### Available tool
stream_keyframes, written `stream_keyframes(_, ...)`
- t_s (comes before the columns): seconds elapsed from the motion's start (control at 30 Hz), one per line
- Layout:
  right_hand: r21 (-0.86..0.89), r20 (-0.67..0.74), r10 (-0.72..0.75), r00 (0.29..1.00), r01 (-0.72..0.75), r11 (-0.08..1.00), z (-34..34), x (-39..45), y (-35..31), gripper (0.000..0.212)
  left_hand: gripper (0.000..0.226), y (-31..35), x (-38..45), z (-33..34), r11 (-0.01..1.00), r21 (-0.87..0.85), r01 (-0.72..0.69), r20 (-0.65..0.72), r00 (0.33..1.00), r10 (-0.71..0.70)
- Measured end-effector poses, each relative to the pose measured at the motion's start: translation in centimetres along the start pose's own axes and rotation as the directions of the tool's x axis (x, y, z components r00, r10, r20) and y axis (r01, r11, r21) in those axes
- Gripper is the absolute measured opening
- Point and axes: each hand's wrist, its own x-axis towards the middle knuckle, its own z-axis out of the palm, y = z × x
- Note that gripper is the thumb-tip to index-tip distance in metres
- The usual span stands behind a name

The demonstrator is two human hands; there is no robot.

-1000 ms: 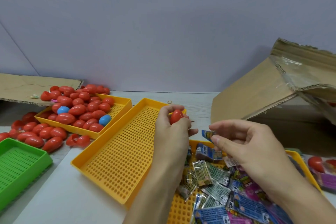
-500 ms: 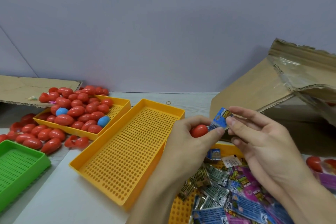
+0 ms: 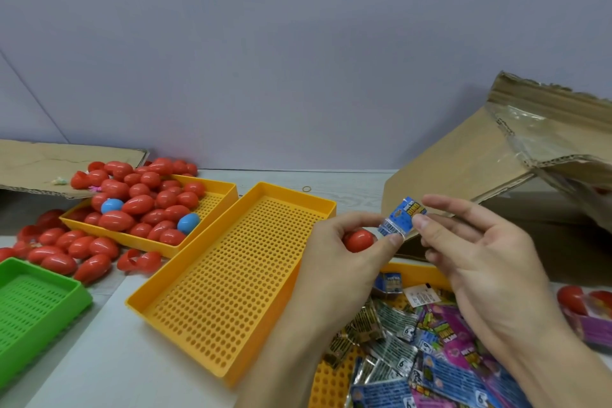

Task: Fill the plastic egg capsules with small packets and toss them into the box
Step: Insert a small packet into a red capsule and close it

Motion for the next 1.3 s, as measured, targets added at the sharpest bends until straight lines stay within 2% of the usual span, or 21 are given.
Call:
stream_keyframes(0.23, -0.068, 0.022, -0.029, 0.999, 0.030, 0.997, 0.2, -0.2, 0.0, 0.038, 0.016, -0.1, 0.2, -0.2, 0.994, -0.103, -0.034, -0.038, 0.999, 0.031)
stream_keyframes(0.4, -0.092, 0.020, -0.046, 0.999, 0.047, 0.995, 0.3, -0.2, 0.0, 0.040, 0.009, -0.4, 0.3, -0.3, 0.990, -0.140, 0.006, -0.029, 1.000, -0.010)
stream_keyframes(0.53, -0.149, 0.023, -0.060, 0.998, 0.062, 0.987, 0.3, -0.2, 0.0, 0.042, 0.010, -0.3, 0.5, -0.4, 0.966, -0.254, 0.047, 0.017, 0.999, -0.044)
stream_keyframes(0.7, -0.181, 0.110, -0.002, 0.994, 0.022, 0.983, 0.4, -0.2, 0.3, 0.041, 0.008, -0.1, 0.7, -0.3, 0.930, -0.366, 0.036, 0.037, 0.999, -0.024)
stream_keyframes(0.9, -0.156, 0.203, 0.028, 0.979, 0.004, 0.988, 0.6, -0.4, 0.0, 0.045, 0.008, 0.1, 0.6, -0.8, 0.890, -0.454, 0.039, 0.082, 0.997, -0.001)
stream_keyframes(1.1, -0.062, 0.238, 0.014, 0.971, 0.001, 0.998, 0.7, -0.6, -0.3, 0.044, 0.007, 0.1, 0.7, -0.8, 0.894, -0.446, 0.049, 0.105, 0.994, -0.002)
stream_keyframes(1.2, 0.030, 0.255, 0.037, 0.966, -0.046, 0.998, 0.5, -0.5, -0.5, 0.044, 0.007, 0.1, 0.6, -0.8, 0.909, -0.413, 0.050, 0.115, 0.993, -0.003)
stream_keyframes(1.3, 0.120, 0.333, 0.085, 0.939, -0.131, 0.984, 0.3, -0.6, -0.9, 0.052, 0.008, 0.0, 0.6, -0.7, 0.915, -0.401, 0.053, 0.123, 0.992, -0.003)
